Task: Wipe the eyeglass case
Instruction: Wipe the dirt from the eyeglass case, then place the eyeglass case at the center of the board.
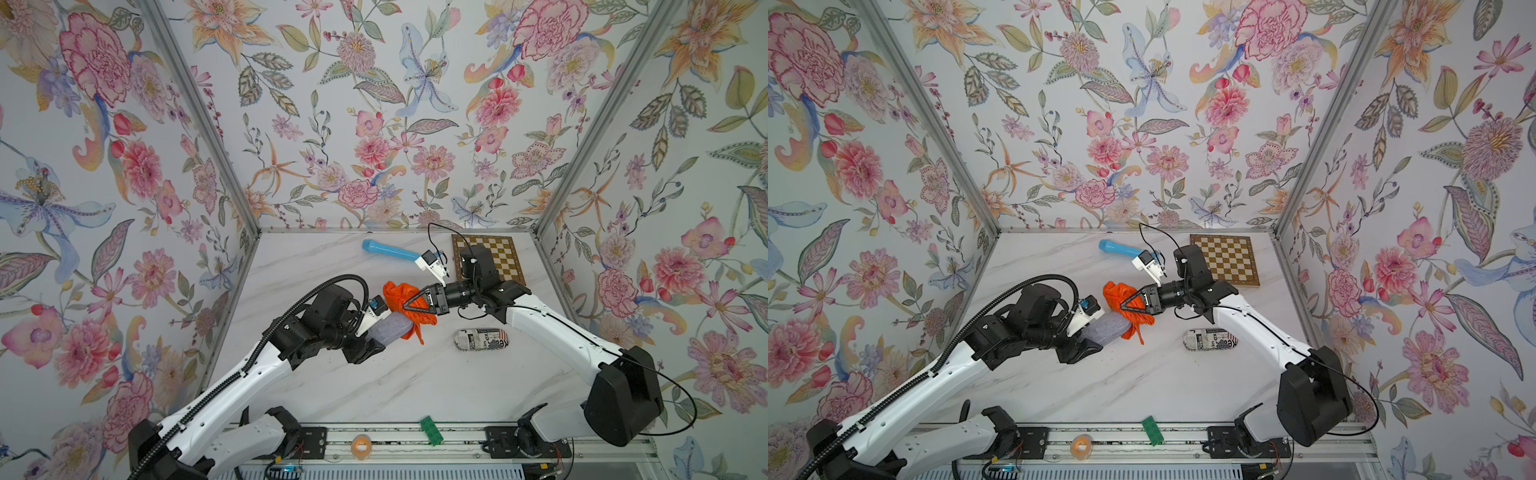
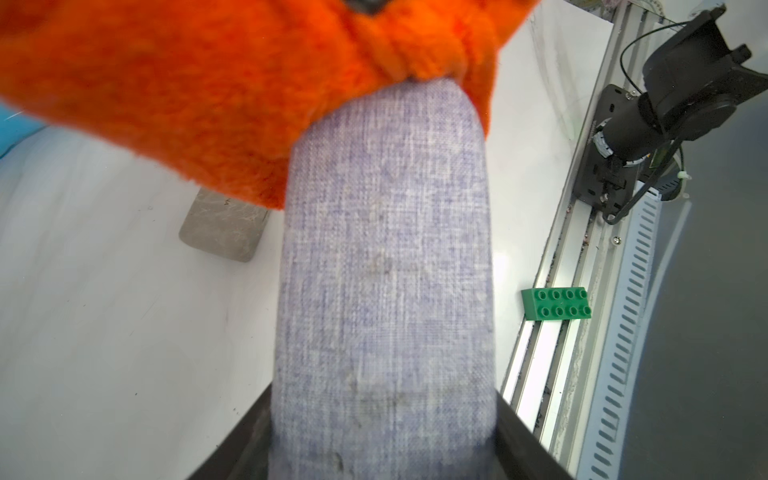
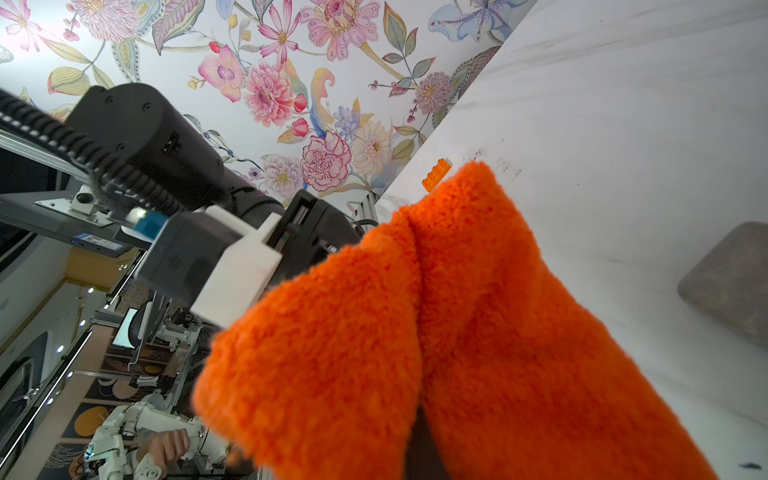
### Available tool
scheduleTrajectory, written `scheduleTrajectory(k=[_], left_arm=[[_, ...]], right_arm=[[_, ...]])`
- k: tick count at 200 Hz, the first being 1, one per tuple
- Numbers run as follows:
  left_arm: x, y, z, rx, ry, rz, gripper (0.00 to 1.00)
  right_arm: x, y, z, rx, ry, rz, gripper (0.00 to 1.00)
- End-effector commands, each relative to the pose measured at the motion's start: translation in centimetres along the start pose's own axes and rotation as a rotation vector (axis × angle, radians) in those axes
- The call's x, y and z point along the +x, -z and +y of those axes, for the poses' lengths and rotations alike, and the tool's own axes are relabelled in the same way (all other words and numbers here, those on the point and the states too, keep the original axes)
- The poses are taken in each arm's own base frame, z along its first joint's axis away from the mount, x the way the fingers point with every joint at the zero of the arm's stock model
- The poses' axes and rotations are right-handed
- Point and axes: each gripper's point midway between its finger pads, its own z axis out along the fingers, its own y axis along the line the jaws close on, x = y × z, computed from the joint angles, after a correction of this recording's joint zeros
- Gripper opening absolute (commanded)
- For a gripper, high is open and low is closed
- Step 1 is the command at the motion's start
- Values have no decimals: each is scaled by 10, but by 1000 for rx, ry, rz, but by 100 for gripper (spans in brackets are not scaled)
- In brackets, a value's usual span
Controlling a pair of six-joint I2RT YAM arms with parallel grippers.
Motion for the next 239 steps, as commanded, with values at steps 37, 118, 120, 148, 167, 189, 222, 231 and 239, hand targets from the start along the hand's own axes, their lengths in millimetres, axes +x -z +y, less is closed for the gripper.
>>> scheduleTrajectory(k=[37, 118, 120, 148, 167, 189, 222, 231, 239], left_arm=[[-35, 23, 37, -161, 14, -181, 42], [-22, -12, 43, -142, -143, -85, 44], [-22, -13, 43, -142, -153, -82, 44], [-16, -37, 34, -118, -276, -22, 46], [-7, -58, 28, -84, -326, 33, 46], [5, -83, 37, -128, -374, 114, 45], [8, -114, 37, -136, -437, 64, 44], [11, -120, 40, -148, -453, 72, 45], [15, -127, 42, -139, -464, 93, 45]], right_arm=[[4, 51, 9, 89, -44, -119, 0], [-36, 130, -27, 513, -58, -343, 0], [-36, 131, -28, 528, -55, -343, 0], [-45, 148, -35, 656, -38, -364, 0], [-48, 150, -36, 669, -26, -377, 0], [-50, 153, -38, 685, -23, -389, 0], [-70, 158, -30, 621, -27, -426, 0], [-75, 161, -32, 631, -26, -427, 0], [-77, 162, -36, 639, -30, -424, 0]])
